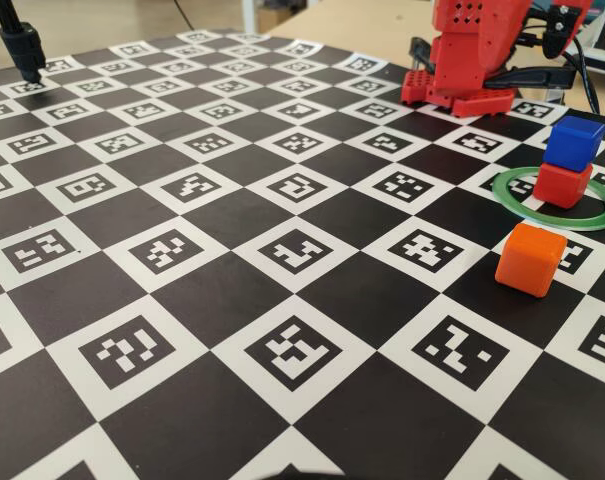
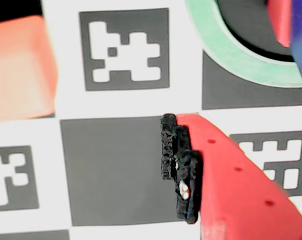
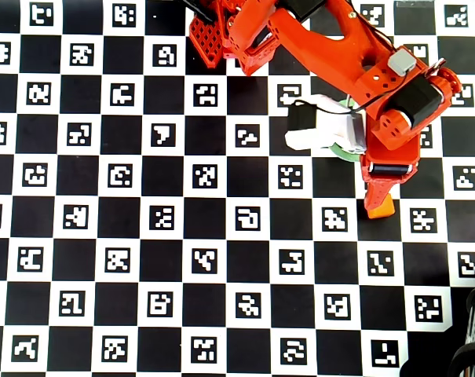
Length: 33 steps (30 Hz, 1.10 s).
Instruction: Grab the red cube then put it in the green circle then put the blue cube on top and finally the orange cube on top
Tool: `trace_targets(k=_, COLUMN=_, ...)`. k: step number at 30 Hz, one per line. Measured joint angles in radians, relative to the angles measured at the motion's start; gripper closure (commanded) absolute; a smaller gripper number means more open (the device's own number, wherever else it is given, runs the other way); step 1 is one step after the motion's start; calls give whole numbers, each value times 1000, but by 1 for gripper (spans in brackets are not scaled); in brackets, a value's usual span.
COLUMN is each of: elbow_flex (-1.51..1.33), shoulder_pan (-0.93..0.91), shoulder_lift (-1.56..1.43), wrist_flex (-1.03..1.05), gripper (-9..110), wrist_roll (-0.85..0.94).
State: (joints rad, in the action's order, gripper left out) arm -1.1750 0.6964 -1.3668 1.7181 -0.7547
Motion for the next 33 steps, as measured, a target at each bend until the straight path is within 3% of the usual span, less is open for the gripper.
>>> trace_targets(k=16, elbow_flex=187, shoulder_pan=71, shoulder_lift=245, wrist_flex=-81, gripper=66, wrist_roll=-74)
trace_targets(k=33, elbow_flex=98, shoulder_pan=40, shoulder_lift=321, wrist_flex=-267, gripper=66, wrist_roll=-80)
